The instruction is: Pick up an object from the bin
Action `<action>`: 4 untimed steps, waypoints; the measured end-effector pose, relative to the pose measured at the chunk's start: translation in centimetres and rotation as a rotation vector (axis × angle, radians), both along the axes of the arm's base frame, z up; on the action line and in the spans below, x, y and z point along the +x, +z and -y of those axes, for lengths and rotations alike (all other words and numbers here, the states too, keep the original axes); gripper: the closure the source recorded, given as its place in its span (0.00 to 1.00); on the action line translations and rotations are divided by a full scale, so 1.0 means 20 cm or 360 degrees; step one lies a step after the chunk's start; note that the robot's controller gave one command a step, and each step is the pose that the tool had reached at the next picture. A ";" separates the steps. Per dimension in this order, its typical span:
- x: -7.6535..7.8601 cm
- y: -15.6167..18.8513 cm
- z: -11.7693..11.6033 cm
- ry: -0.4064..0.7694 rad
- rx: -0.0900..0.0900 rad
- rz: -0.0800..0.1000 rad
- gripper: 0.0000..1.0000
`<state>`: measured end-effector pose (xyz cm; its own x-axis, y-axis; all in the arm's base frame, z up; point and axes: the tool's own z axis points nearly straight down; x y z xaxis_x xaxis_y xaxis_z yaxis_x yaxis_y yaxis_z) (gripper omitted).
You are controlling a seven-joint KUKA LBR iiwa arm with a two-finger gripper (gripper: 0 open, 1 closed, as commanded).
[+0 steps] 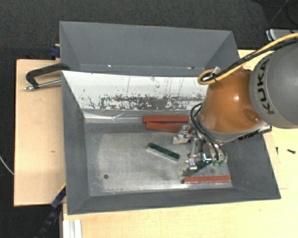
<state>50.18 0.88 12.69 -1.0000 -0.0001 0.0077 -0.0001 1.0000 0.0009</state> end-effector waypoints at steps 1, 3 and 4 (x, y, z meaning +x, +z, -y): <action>0.01 0.02 0.00 -0.0001 0.0000 0.0013 0.00; 0.20 -0.18 -0.19 -0.0408 -0.0001 0.0013 0.00; 0.18 -0.08 -0.19 -0.0641 0.0000 0.0021 0.00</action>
Offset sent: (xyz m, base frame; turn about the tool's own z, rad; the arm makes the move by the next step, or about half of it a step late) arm 0.0455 0.0446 -0.0569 0.3334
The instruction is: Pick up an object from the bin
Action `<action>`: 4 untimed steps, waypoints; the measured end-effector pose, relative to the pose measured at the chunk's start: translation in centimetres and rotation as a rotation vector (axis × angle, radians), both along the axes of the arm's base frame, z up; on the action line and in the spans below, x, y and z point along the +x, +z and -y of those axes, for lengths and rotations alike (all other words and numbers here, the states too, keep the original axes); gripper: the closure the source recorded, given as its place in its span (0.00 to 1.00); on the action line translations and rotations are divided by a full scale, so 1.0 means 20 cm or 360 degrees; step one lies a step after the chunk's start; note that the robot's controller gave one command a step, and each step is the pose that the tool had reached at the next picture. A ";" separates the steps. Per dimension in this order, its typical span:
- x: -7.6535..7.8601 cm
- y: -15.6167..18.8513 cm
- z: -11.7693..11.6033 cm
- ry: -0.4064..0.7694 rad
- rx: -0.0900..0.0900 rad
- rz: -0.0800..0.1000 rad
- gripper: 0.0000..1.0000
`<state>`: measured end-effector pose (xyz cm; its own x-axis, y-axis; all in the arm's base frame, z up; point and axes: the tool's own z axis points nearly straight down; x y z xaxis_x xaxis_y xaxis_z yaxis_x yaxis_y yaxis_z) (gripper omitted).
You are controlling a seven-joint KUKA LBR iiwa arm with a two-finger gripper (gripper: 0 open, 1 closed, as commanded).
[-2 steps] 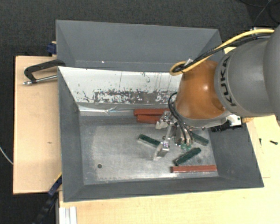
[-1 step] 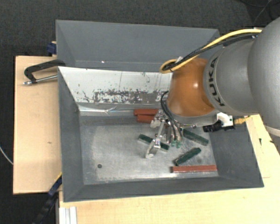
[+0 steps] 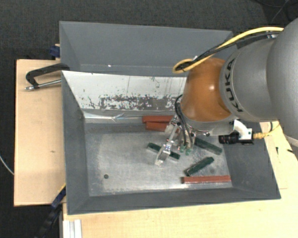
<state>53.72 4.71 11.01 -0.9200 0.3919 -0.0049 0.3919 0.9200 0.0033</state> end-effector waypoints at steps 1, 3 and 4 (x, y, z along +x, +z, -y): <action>0.02 -0.10 0.01 -0.0136 0.0000 -0.0008 0.00; -0.04 -0.16 0.01 -0.0327 0.0008 -0.0018 1.00; -0.04 -0.14 0.01 -0.0328 0.0006 -0.0017 1.00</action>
Offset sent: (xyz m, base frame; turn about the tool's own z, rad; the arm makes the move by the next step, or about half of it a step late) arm -0.0098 -0.0049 -0.0401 0.2101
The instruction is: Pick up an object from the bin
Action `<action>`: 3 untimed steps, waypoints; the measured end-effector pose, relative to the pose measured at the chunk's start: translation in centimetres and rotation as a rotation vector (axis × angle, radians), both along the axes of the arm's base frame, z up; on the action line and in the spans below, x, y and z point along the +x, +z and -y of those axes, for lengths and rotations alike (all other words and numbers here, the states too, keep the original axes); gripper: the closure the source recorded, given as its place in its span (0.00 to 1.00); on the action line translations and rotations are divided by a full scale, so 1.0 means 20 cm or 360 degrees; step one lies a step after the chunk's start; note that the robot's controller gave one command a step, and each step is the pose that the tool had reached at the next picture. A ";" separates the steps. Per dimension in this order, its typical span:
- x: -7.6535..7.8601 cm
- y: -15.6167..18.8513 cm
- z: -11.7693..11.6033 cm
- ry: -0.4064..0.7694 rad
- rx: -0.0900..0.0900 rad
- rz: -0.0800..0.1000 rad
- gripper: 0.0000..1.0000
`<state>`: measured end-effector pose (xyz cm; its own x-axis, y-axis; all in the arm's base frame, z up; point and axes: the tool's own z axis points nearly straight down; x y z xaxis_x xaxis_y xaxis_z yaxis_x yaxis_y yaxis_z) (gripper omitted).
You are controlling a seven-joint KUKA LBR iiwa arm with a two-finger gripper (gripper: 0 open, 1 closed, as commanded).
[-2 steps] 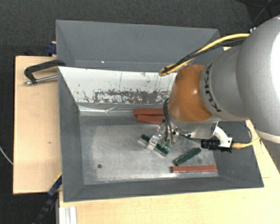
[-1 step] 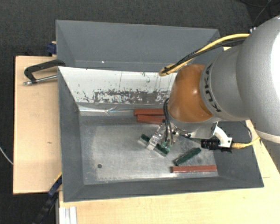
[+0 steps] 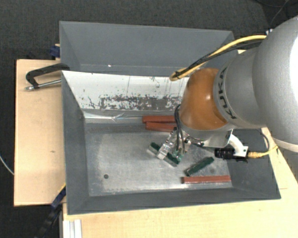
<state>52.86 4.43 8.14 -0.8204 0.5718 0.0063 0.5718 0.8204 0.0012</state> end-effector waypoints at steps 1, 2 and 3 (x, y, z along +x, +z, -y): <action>-0.01 0.09 0.00 -0.0001 -0.0006 0.0001 1.00; 0.00 0.17 0.00 0.0000 -0.0006 0.0015 1.00; 0.00 0.23 0.00 0.0000 -0.0006 0.0014 1.00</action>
Offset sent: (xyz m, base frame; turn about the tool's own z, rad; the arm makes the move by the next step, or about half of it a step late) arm 0.0000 0.0002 0.0540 0.0000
